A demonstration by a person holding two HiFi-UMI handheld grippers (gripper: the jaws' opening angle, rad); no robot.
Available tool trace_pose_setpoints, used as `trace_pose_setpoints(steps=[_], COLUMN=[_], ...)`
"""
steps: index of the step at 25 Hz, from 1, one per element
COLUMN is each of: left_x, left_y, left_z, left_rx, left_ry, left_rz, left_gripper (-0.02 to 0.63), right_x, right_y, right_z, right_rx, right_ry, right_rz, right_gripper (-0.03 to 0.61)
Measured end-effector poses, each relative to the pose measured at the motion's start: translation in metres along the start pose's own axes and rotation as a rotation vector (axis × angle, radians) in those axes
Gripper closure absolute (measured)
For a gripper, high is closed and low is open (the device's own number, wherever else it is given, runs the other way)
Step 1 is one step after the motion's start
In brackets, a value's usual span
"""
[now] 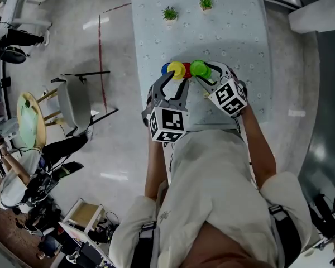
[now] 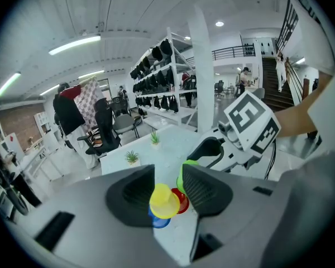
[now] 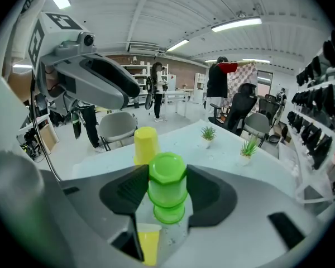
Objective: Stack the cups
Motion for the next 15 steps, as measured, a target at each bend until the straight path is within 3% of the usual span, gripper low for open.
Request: trace_pose_setpoints(steps=[15], left_x=[0.0062], left_y=[-0.0074], left_z=[0.0036], left_rx=[-0.004], left_ry=[0.000], left_rz=[-0.002], left_gripper=[0.451], right_x=[0.0001], right_y=[0.0020], right_z=[-0.0061], right_rx=[-0.007], right_ry=[0.005], right_rz=[0.007], right_gripper=[0.359])
Point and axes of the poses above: the fingertips, and each gripper's own axes: y forward along the fingers, z to its right, x out of its underside, the point moved 8 cm from there along -y, backward along the fingers, and after that the axes turned 8 degrees about x, right-handed, at the moved point
